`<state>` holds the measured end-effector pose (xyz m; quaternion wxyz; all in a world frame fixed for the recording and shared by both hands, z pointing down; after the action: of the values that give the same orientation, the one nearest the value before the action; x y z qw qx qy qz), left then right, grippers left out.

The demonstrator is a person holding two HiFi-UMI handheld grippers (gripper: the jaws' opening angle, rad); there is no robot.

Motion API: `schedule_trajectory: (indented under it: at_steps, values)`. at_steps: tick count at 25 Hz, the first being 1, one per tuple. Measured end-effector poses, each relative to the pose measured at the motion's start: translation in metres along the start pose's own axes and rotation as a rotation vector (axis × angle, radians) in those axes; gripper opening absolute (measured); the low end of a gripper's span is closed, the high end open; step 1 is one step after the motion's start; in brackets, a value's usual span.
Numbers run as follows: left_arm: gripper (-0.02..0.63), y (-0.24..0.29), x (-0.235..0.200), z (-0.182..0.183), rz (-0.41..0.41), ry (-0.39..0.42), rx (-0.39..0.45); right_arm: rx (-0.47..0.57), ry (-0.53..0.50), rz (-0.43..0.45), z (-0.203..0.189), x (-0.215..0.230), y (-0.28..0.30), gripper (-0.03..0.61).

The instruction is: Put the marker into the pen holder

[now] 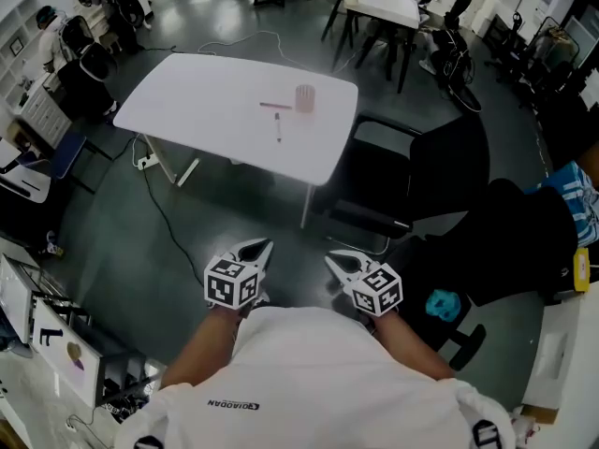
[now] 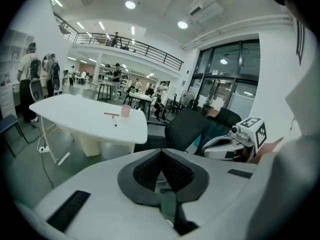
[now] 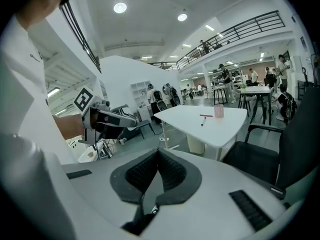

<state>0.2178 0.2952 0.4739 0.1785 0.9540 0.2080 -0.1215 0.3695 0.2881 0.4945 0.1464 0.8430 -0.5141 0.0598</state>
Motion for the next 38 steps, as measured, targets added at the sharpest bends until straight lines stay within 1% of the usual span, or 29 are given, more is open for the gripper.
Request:
schedule_trajectory:
  at_steps: [5, 10, 15, 18, 20, 25, 28, 30, 33, 38]
  values:
    - [0.026, 0.007, -0.047, 0.018, -0.025, 0.030, -0.001, -0.007, -0.013, -0.014, 0.012, 0.002, 0.049, 0.015]
    - [0.026, 0.002, -0.101, 0.029, -0.037, 0.020, -0.003, -0.028, -0.011, -0.027, 0.016, -0.007, 0.105, 0.015]
    - [0.026, -0.012, -0.151, 0.037, -0.036, 0.023, -0.002, -0.039, -0.003, -0.033, 0.016, -0.017, 0.155, 0.015]
    - [0.026, -0.030, -0.179, 0.030, -0.025, 0.016, -0.019, -0.044, -0.003, -0.028, 0.014, -0.029, 0.184, 0.015]
    - [0.026, -0.039, -0.196, 0.029, -0.012, 0.008, -0.026, -0.051, -0.007, -0.020, 0.017, -0.034, 0.200, 0.015]
    - [0.026, -0.050, -0.233, 0.028, 0.042, -0.045, 0.002, -0.104, -0.042, -0.001, 0.020, -0.033, 0.226, 0.015]
    - [0.026, -0.060, -0.255, 0.030, 0.079, -0.055, 0.011, -0.107, -0.017, -0.005, 0.021, -0.028, 0.244, 0.015]
    - [0.026, -0.066, -0.265, 0.032, 0.099, -0.059, 0.019, -0.113, -0.005, 0.005, 0.023, -0.028, 0.254, 0.015]
    - [0.026, -0.071, -0.276, 0.029, 0.130, -0.083, 0.034, -0.145, -0.018, 0.032, 0.021, -0.028, 0.267, 0.015]
    - [0.026, -0.071, -0.294, 0.017, 0.180, -0.134, 0.027, -0.187, -0.036, 0.084, 0.020, -0.023, 0.293, 0.015]
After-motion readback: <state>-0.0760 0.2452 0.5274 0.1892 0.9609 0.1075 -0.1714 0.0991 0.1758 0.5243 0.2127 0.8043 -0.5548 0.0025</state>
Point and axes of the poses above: the fingertips, and each gripper's own axes: y forward along the fingers, x to its right, z out of its top, the point moved 2 cm from there along -y, backward along the fingers, and after that the axes turned 14 degrees about x, right-handed, at the moved point
